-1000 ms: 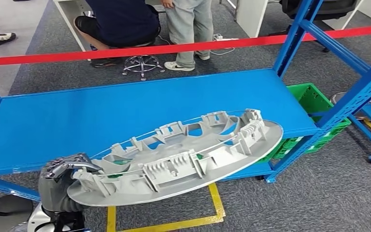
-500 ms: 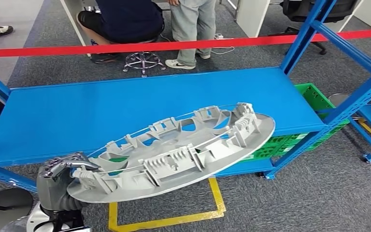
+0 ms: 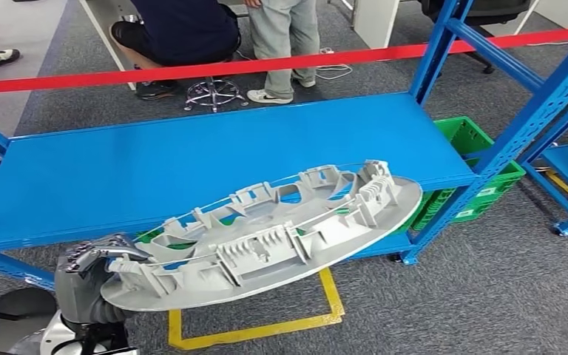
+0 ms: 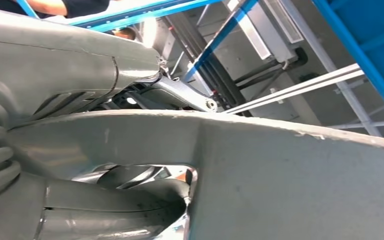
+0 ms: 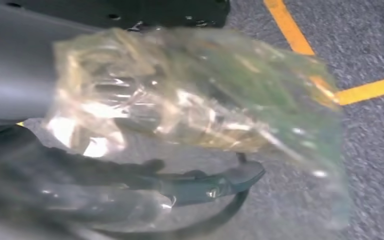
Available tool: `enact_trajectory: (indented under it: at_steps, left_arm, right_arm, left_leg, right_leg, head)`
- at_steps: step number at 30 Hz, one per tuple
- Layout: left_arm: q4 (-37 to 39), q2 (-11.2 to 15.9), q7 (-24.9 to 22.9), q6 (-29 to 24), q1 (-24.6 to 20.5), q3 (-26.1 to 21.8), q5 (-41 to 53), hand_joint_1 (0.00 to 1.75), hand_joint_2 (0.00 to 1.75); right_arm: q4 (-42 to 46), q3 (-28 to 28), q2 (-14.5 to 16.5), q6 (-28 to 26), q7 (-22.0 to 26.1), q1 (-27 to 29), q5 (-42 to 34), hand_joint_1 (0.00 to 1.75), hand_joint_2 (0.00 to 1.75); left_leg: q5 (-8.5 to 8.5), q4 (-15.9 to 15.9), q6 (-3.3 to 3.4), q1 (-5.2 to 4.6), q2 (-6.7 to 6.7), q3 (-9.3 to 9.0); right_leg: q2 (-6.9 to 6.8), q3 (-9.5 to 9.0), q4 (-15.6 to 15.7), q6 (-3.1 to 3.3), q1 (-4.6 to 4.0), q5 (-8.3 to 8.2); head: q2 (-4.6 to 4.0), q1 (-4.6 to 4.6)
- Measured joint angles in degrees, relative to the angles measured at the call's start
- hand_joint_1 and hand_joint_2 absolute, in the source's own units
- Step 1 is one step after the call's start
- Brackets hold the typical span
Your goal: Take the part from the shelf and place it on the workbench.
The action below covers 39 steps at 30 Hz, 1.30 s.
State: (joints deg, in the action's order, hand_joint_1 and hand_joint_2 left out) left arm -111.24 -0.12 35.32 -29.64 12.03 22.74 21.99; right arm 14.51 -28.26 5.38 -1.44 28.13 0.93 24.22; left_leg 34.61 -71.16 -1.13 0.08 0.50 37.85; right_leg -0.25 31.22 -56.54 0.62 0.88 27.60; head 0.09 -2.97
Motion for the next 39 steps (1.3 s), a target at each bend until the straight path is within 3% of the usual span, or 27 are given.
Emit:
enact_trajectory:
  at_steps: [1, 2, 4, 6, 7, 10, 12, 14, 15, 16, 17, 18, 20, 22, 23, 25, 27, 30, 31, 32, 33, 35, 36, 37, 39]
  left_arm:
    - [0.01, 0.01, 0.00, 0.00, 0.01, 0.00, 0.00, 1.75, 1.75]
    - [0.01, 0.01, 0.00, 0.00, 0.01, -0.01, 0.00, 1.75, 1.75]
    - [0.01, 0.00, 0.00, -0.01, -0.02, -0.01, -0.01, 1.75, 1.75]
    - [0.00, -0.02, 0.00, -0.03, -0.12, -0.01, -0.09, 1.75, 1.75]
    - [0.01, -0.03, 0.00, -0.05, -0.14, -0.01, -0.17, 1.75, 1.75]
    - [0.01, -0.04, 0.00, -0.16, -0.15, -0.06, -0.37, 1.75, 1.75]
    - [0.02, -0.11, 0.00, -0.20, -0.24, -0.08, -0.43, 1.75, 1.75]
    - [0.07, -0.18, 0.00, -0.25, -0.31, -0.08, -0.51, 1.75, 1.75]
    - [0.13, -0.19, 0.00, -0.25, -0.30, -0.09, -0.54, 1.75, 1.75]
    - [0.21, -0.19, 0.00, -0.25, -0.28, -0.09, -0.55, 1.75, 1.75]
    - [0.31, -0.19, 0.00, -0.25, -0.27, -0.10, -0.56, 1.75, 1.75]
    - [0.38, -0.19, 0.00, -0.25, -0.26, -0.10, -0.56, 1.75, 1.75]
    - [0.45, -0.21, 0.00, -0.25, -0.29, -0.12, -0.57, 1.75, 1.75]
    - [0.46, -0.25, 0.00, -0.25, -0.38, -0.12, -0.60, 1.75, 1.75]
    - [0.46, -0.27, 0.00, -0.26, -0.41, -0.13, -0.62, 1.75, 1.75]
    - [0.48, -0.30, 0.00, -0.29, -0.41, -0.13, -0.67, 1.75, 1.75]
    - [0.49, -0.27, 0.00, -0.32, -0.37, -0.13, -0.74, 1.75, 1.75]
    - [0.51, -0.20, 0.00, -0.33, -0.34, -0.06, -0.81, 1.75, 1.75]
    - [0.54, -0.17, 0.00, -0.32, -0.33, -0.05, -0.83, 1.75, 1.75]
    - [0.58, -0.15, 0.00, -0.32, -0.32, -0.05, -0.85, 1.75, 1.75]
    - [0.62, -0.15, 0.00, -0.31, -0.32, -0.05, -0.85, 1.75, 1.75]
    - [0.64, -0.15, 0.00, -0.31, -0.34, -0.05, -0.85, 1.75, 1.75]
    - [0.64, -0.15, 0.00, -0.31, -0.40, -0.05, -0.85, 1.75, 1.75]
    - [0.64, -0.16, 0.00, -0.32, -0.48, -0.06, -0.85, 1.75, 1.75]
    - [0.64, -0.17, 0.00, -0.33, -0.57, -0.09, -0.85, 1.75, 1.75]
  right_arm:
    - [0.00, -0.04, 0.00, 0.00, 0.00, 0.05, 0.00, 0.00, 0.00]
    - [0.00, -0.08, 0.00, 0.01, 0.00, 0.09, 0.00, 0.00, 0.00]
    - [0.00, -0.13, 0.01, 0.02, 0.00, 0.09, 0.01, 0.00, 0.00]
    - [0.00, -0.16, 0.02, 0.03, 0.01, -0.05, 0.05, 0.00, 0.00]
    - [0.00, -0.20, 0.02, 0.05, 0.02, -0.11, 0.11, 0.00, 0.00]
    - [0.00, -0.33, 0.02, 0.20, 0.18, -0.08, 0.49, 0.00, 0.00]
    - [0.00, -0.38, 0.02, 0.29, 0.36, -0.05, 0.81, 0.00, 0.00]
    - [-0.01, -0.40, 0.03, 0.38, 0.49, -0.07, 1.13, 0.00, 0.00]
    - [-0.01, -0.40, 0.03, 0.42, 0.51, -0.06, 1.27, 0.00, 0.00]
    - [-0.02, -0.40, 0.03, 0.44, 0.53, -0.06, 1.45, 0.00, 0.00]
    - [-0.02, -0.41, 0.03, 0.44, 0.54, -0.06, 1.62, 0.00, 0.00]
    - [-0.01, -0.44, 0.02, 0.44, 0.57, -0.06, 1.78, 0.00, 0.00]
    - [0.00, -0.57, 0.02, 0.49, 0.64, -0.13, 1.99, 0.00, 0.00]
    - [-0.01, -0.70, 0.02, 0.56, 0.73, -0.20, 2.11, 0.00, 0.00]
    - [-0.03, -0.73, 0.02, 0.59, 0.75, -0.21, 2.18, 0.00, 0.00]
    - [-0.08, -0.75, 0.10, 0.62, 0.79, -0.12, 2.32, 0.00, 0.00]
    - [-0.13, -0.79, 0.25, 0.62, 0.82, -0.10, 2.47, 0.00, 0.00]
    - [-0.15, -0.95, 0.31, 0.59, 0.85, -0.06, 2.59, 0.00, 0.00]
    - [-0.15, -1.01, 0.31, 0.59, 0.85, -0.04, 2.61, 0.00, 0.00]
    - [-0.15, -1.07, 0.32, 0.61, 0.85, -0.05, 2.62, 0.00, 0.00]
    - [-0.15, -1.11, 0.32, 0.62, 0.85, -0.07, 2.64, 0.00, 0.00]
    - [-0.15, -1.16, 0.33, 0.63, 0.85, -0.14, 2.67, 0.00, 0.00]
    - [-0.15, -1.17, 0.33, 0.63, 0.86, -0.18, 2.68, 0.00, 0.00]
    - [-0.15, -1.19, 0.33, 0.63, 0.86, -0.21, 2.69, 0.00, 0.00]
    - [-0.15, -1.21, 0.33, 0.63, 0.87, -0.31, 2.72, 0.00, 0.00]
  left_leg:
    - [0.52, -1.87, -0.10, 0.09, 0.00, 0.37]
    - [-0.10, -1.46, -0.09, 0.14, -0.01, -0.32]
    - [-3.47, 5.34, 0.29, 0.15, -0.14, -4.53]
    - [-5.54, 12.53, 0.93, 0.01, -0.47, -8.39]
    - [-5.78, 14.20, 1.24, -0.09, -0.63, -9.10]
    - [-6.41, 14.90, 2.22, -0.19, -0.55, -8.58]
    - [-7.33, 15.31, 3.10, 0.01, -0.28, -7.94]
    - [-8.13, 15.35, 3.58, 0.00, -0.06, -6.90]
    - [-8.52, 15.31, 3.63, -0.07, -0.02, -6.34]
    - [-8.90, 15.28, 3.59, -0.15, -0.05, -5.81]
    - [-9.28, 15.24, 3.50, -0.21, -0.16, -5.33]
    - [-9.64, 15.20, 3.35, -0.24, -0.37, -4.90]
    - [-10.27, 15.01, 2.90, -0.29, -0.88, -4.18]
    - [-10.91, 14.71, 2.31, -0.39, -1.40, -3.65]
    - [-11.28, 14.62, 1.98, -0.43, -1.70, -3.42]
    - [-11.78, 14.40, 1.33, -0.38, -2.35, -2.96]
    - [-9.69, 12.41, 0.72, -0.27, -2.18, -1.85]
    - [-2.20, 2.31, -0.15, 0.12, -1.21, 1.20]
    - [-0.95, -0.70, -0.33, 0.22, -1.07, 1.68]
    - [-0.97, -2.03, -0.38, 0.27, -0.97, 1.34]
    - [-2.06, -1.06, -0.30, 0.29, -0.84, -0.08]
    - [-4.72, 6.14, 0.30, 0.12, 0.22, -5.33]
    - [-5.26, 10.19, 0.75, -0.12, 1.13, -7.90]
    - [-5.34, 13.14, 1.17, -0.39, 1.91, -9.60]
    - [-5.02, 15.19, 1.82, -0.80, 2.31, -10.31]
  right_leg:
    - [0.04, 0.41, -0.11, -0.05, -0.03, -0.21]
    - [0.10, 0.77, -0.24, -0.13, -0.04, -0.40]
    - [0.31, 1.21, -0.43, -0.38, -0.04, -0.74]
    - [0.52, 1.64, -0.64, -0.87, -0.22, -1.14]
    - [0.57, 1.90, -0.70, -1.20, -0.26, -1.38]
    - [0.61, 2.58, -0.75, -2.31, -0.15, -1.89]
    - [0.56, 3.94, -3.29, -2.77, -0.09, 0.60]
    - [0.48, 6.59, -10.29, -3.05, -0.03, 5.57]
    - [0.47, 7.71, -14.05, -3.17, -0.02, 7.52]
    - [0.46, 8.13, -16.45, -3.25, -0.01, 8.49]
    - [0.46, 7.44, -16.67, -3.24, -0.01, 8.34]
    - [0.52, 5.49, -14.48, -3.15, -0.02, 7.24]
    - [1.68, -0.68, -5.66, -2.78, 0.02, 4.77]
    - [3.12, -4.59, 0.20, -2.47, 0.02, 3.82]
    - [3.39, -4.93, 0.86, -2.36, -0.04, 3.91]
    - [2.51, -4.20, 0.73, -1.80, 0.00, 3.42]
    - [1.35, -3.25, 0.77, -0.79, 0.20, 2.80]
    - [-0.54, -1.92, 0.70, -0.08, 0.09, 1.84]
    - [-1.19, -1.52, 0.57, -0.07, 0.00, 1.48]
    - [-1.82, -1.12, 0.39, -0.09, -0.10, 1.16]
    - [-2.40, -0.70, 0.18, -0.14, -0.19, 0.91]
    - [-3.51, 0.00, -0.22, -0.28, -0.37, 0.62]
    - [-4.03, 0.21, -0.36, -0.44, -0.49, 0.49]
    - [-4.55, 0.35, -0.45, -0.69, -0.57, 0.31]
    - [-5.60, 0.54, -0.51, -1.33, -0.67, -0.13]
  head:
    - [0.00, -0.01]
    - [0.00, -0.01]
    - [0.00, -0.02]
    - [0.01, 0.01]
    - [0.01, 0.02]
    - [0.00, 0.05]
    - [0.01, 0.23]
    - [0.01, 0.39]
    - [0.01, 0.42]
    - [0.00, 0.40]
    - [0.01, 0.40]
    - [0.01, 0.40]
    - [0.01, 0.42]
    - [0.00, 0.40]
    - [0.00, 0.39]
    - [0.00, 0.46]
    - [0.00, 0.31]
    - [0.00, 0.09]
    - [0.00, 0.08]
    - [0.00, 0.07]
    - [0.00, 0.07]
    - [0.00, 0.08]
    - [0.00, 0.10]
    - [0.01, 0.11]
    - [0.01, 0.07]
